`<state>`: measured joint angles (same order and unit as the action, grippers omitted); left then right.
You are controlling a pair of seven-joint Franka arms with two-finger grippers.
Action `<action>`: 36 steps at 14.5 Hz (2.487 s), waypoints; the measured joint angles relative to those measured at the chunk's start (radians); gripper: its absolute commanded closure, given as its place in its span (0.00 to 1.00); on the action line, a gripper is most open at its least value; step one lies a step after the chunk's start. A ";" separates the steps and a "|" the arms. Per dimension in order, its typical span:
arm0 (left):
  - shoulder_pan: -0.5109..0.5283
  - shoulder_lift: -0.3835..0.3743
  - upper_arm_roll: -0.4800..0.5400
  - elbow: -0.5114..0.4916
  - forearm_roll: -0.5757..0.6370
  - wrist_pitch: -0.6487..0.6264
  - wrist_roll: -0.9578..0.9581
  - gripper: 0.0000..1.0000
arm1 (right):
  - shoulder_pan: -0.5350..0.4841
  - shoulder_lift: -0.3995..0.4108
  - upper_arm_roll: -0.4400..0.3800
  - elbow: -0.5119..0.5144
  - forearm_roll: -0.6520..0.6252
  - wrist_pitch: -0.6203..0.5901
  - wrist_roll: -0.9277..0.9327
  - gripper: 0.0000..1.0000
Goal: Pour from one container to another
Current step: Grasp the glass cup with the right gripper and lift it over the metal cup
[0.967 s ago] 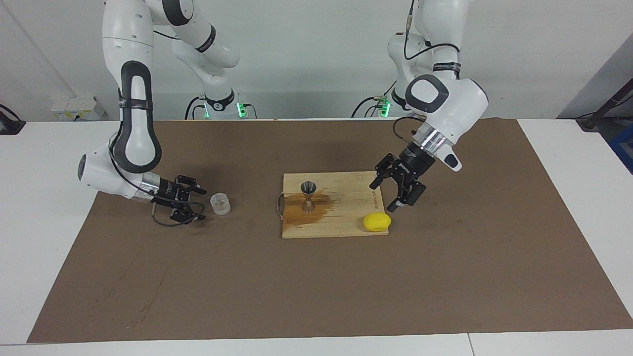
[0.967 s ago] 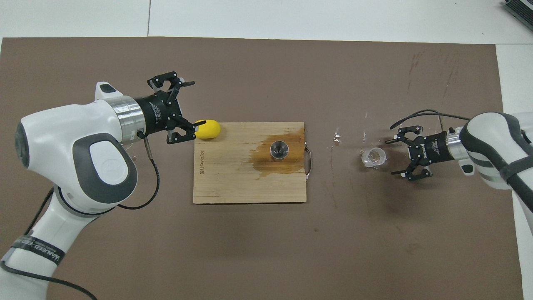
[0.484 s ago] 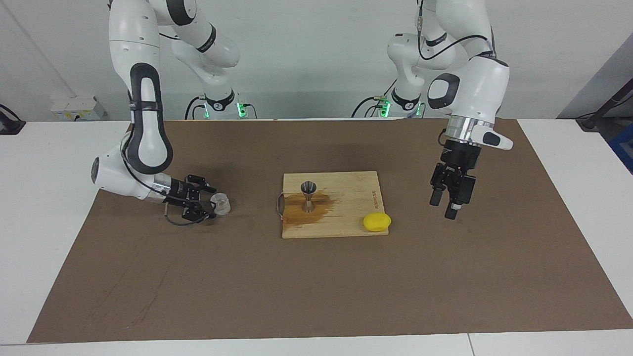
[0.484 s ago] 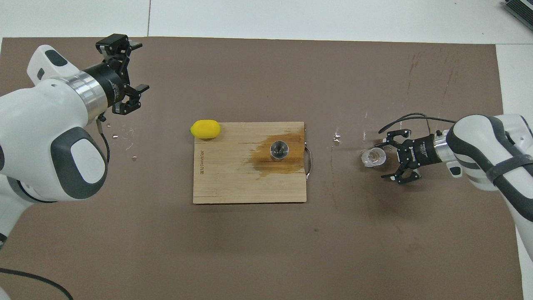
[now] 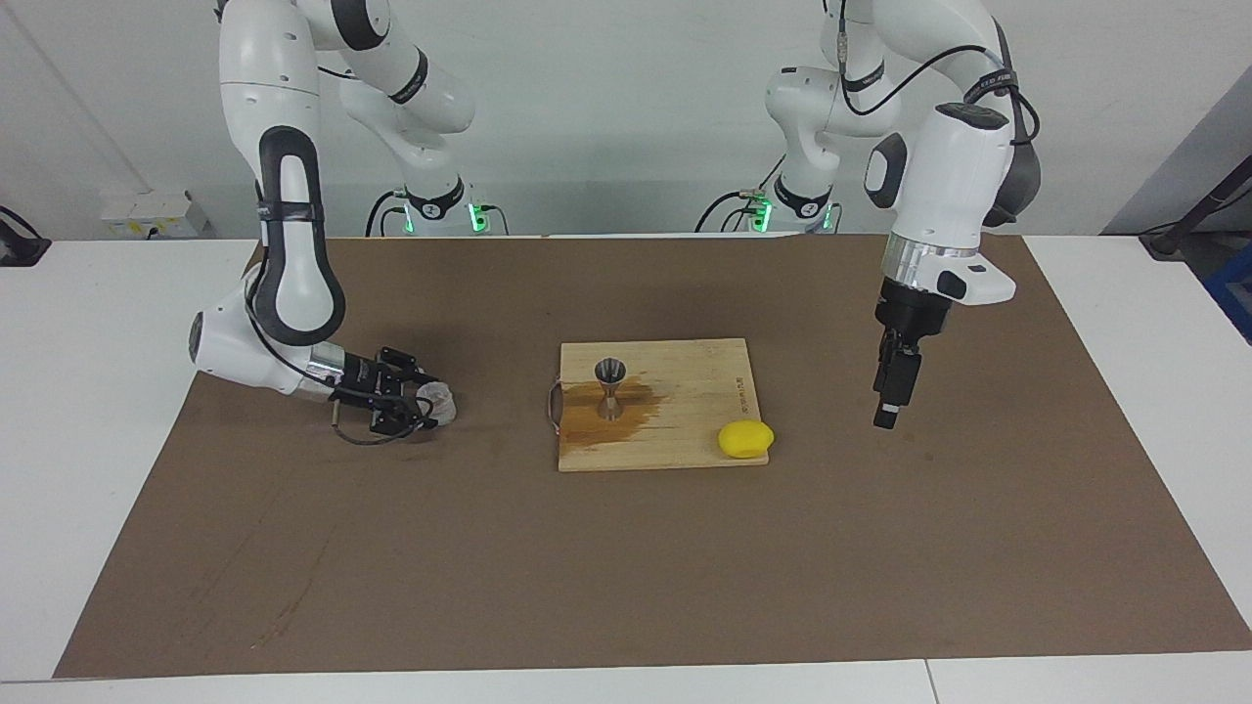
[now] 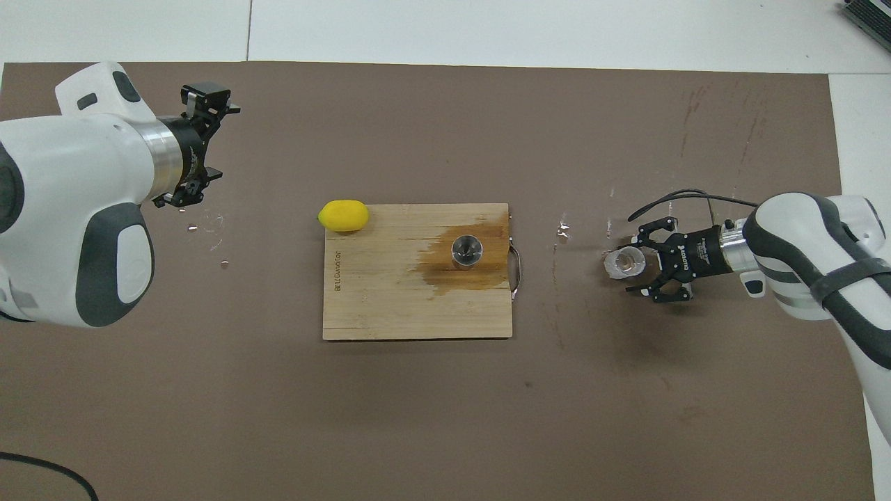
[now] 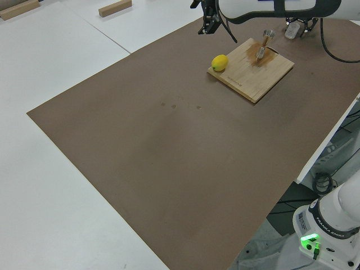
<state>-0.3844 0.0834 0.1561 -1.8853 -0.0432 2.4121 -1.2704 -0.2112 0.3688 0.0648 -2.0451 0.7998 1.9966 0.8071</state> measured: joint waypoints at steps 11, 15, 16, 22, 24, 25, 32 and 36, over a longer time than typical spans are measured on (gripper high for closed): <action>0.017 -0.091 0.065 0.015 0.041 -0.508 1.087 0.00 | -0.005 -0.035 -0.002 0.005 0.025 0.003 0.002 1.00; 0.023 -0.140 0.069 0.085 0.087 -0.712 1.257 0.00 | 0.061 -0.097 0.000 0.006 0.026 0.042 0.100 1.00; 0.034 -0.140 0.071 0.102 0.092 -0.729 1.267 0.00 | 0.099 -0.114 0.001 0.006 0.026 0.077 0.151 1.00; 0.418 -0.111 -0.245 0.186 0.091 -0.758 1.302 0.00 | 0.322 -0.160 0.004 0.047 -0.040 0.203 0.482 1.00; 0.477 -0.085 -0.317 0.231 0.089 -0.779 1.302 0.00 | 0.377 -0.161 0.004 0.093 -0.099 0.226 0.608 1.00; 0.480 -0.080 -0.322 0.233 0.089 -0.779 1.301 0.00 | 0.398 -0.161 0.004 0.114 -0.134 0.227 0.658 1.00; 0.444 -0.084 -0.308 0.223 0.080 -0.794 1.286 0.00 | 0.483 -0.160 0.004 0.177 -0.367 0.227 0.826 1.00; 0.444 -0.103 -0.295 0.249 0.040 -0.837 1.286 0.00 | 0.541 -0.160 0.004 0.189 -0.502 0.228 0.898 1.00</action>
<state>0.0599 -0.0200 -0.1391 -1.6361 -0.0034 1.5749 0.0154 0.3294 0.2084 0.0686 -1.8560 0.2978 2.2250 1.7050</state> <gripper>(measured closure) 0.000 0.502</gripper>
